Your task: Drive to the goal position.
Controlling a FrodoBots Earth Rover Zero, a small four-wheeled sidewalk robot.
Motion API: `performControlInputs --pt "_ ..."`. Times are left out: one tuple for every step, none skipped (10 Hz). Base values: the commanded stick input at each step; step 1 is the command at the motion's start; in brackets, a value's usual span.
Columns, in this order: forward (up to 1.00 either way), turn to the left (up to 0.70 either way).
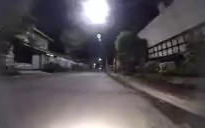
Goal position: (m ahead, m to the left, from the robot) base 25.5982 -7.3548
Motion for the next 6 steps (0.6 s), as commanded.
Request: performControlInputs --pt "0.5 0.0" --pt "0.5 0.0" --pt "0.5 0.0" --pt "0.5 0.0" --pt "0.5 0.0" --pt "0.5 0.0"
